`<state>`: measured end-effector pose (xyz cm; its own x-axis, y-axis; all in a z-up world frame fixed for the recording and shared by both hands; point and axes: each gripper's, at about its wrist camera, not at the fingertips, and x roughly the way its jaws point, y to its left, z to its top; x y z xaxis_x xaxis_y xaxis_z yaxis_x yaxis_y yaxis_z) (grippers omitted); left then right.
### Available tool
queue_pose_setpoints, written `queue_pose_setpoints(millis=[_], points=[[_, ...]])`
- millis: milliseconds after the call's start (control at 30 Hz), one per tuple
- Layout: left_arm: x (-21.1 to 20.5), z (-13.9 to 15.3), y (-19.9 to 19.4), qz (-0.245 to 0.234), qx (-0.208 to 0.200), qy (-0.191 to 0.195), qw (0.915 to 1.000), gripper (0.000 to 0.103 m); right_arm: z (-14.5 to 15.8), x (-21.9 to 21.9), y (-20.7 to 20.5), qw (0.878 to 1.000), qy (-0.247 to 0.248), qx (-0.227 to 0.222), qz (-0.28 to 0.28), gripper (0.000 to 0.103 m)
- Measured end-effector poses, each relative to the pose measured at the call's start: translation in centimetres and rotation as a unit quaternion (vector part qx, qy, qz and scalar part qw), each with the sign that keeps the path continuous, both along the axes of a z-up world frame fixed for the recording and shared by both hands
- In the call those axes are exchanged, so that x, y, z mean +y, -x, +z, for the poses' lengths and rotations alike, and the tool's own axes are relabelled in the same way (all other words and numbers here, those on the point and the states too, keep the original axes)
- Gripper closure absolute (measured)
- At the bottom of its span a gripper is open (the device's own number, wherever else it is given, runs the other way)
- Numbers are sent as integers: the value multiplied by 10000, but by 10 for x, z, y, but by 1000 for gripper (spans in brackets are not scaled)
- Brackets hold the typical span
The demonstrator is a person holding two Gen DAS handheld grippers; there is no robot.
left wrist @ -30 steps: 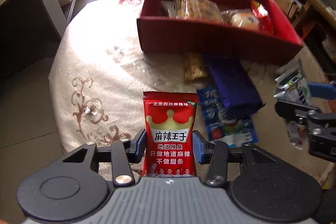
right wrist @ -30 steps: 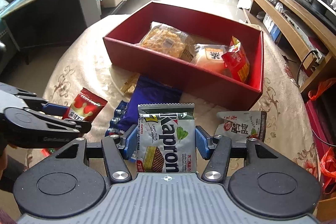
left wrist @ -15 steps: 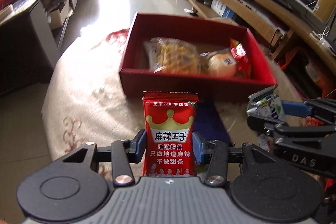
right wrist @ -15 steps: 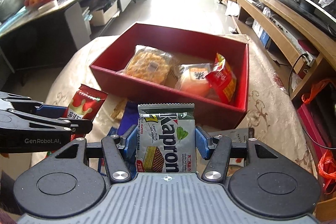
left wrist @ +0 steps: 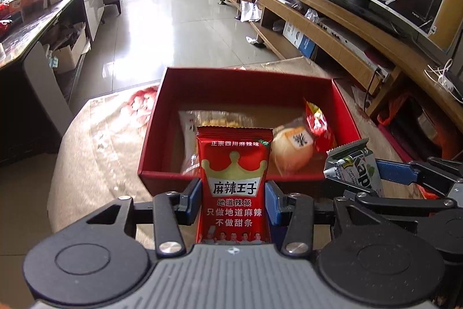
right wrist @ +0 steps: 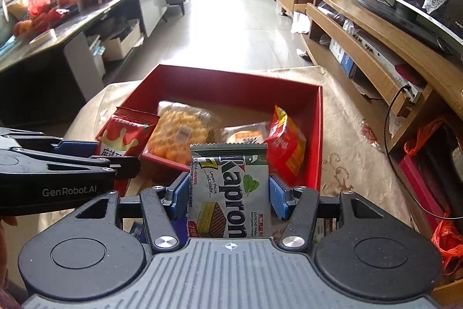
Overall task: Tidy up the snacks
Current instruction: 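Carry the Kapron wafer and red pack over the red box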
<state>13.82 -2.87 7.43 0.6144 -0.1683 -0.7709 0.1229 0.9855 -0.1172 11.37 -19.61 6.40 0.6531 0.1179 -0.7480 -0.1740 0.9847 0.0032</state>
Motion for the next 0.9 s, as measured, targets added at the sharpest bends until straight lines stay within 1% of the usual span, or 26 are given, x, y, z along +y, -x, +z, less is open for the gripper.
queue_pose_setpoints(millis=[233, 900], points=[[-5, 6, -20, 74, -90, 11, 9999, 62, 4, -7, -20, 9998, -93, -58, -172, 39], [-17, 7, -62, 212, -274, -273, 9990, 62, 5, -11, -60, 9989, -137, -149, -418, 39]])
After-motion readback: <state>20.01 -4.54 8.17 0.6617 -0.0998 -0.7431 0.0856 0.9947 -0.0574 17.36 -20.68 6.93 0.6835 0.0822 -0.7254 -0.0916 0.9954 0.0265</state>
